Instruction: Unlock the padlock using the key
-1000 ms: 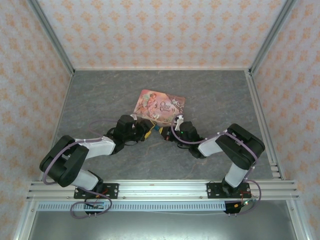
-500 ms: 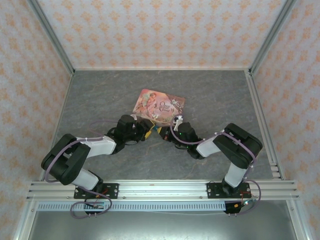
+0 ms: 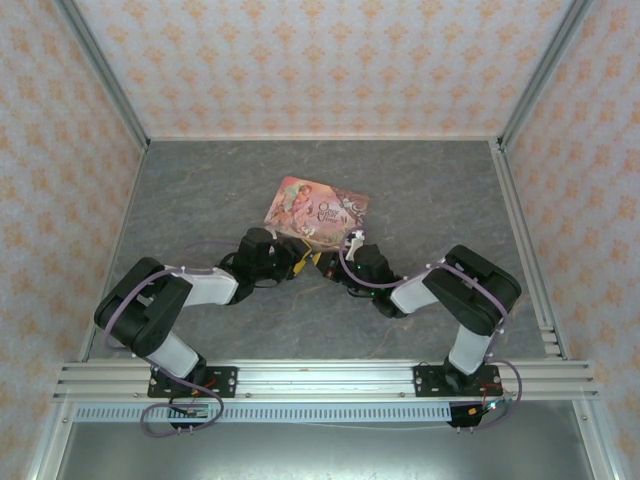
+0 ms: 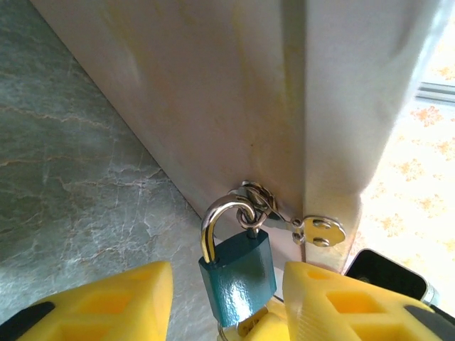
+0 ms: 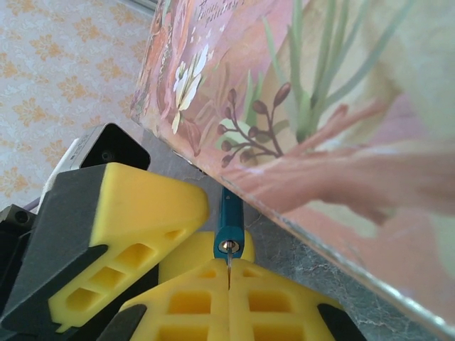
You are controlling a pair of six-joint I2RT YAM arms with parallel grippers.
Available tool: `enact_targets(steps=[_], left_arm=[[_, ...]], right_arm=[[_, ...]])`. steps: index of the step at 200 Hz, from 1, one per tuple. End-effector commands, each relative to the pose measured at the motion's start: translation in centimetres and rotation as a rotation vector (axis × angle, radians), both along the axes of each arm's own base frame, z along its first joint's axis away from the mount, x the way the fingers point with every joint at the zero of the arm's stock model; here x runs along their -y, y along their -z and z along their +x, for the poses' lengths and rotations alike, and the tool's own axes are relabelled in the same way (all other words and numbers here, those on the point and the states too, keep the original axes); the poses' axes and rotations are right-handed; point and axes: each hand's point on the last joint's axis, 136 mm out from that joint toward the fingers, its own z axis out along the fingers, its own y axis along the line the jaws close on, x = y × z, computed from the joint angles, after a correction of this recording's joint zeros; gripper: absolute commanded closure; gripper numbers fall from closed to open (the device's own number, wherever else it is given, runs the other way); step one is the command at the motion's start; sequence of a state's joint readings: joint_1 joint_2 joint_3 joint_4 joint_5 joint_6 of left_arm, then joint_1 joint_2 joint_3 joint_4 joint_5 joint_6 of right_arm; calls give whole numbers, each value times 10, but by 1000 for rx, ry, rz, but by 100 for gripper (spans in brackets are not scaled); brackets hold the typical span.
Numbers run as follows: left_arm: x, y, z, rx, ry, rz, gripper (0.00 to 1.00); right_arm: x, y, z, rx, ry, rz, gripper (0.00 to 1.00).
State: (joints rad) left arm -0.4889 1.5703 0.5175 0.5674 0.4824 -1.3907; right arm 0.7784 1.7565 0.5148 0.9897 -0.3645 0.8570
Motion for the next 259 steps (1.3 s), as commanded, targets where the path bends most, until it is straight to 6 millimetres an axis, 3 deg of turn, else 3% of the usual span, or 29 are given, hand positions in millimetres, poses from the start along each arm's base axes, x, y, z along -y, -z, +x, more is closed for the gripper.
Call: enact_targets(steps=[1, 87, 137, 191, 221, 259], left_arm=[[6, -11, 11, 40, -11, -29, 59], [6, -9, 15, 33, -21, -13, 72], [5, -8, 15, 28, -26, -6, 87], [7, -12, 14, 14, -25, 4, 98], [4, -19, 12, 12, -31, 18, 100], [2, -26, 9, 7, -37, 13, 100]], right_arm=[[-9, -3, 0, -10, -10, 32, 100], [-16, -6, -3, -25, -41, 54, 100], [-16, -10, -3, -22, -42, 66, 99], [4, -1, -5, 9, -14, -104, 72], [29, 4, -10, 41, 8, -259, 60], [55, -15, -15, 165, -5, -438, 54]])
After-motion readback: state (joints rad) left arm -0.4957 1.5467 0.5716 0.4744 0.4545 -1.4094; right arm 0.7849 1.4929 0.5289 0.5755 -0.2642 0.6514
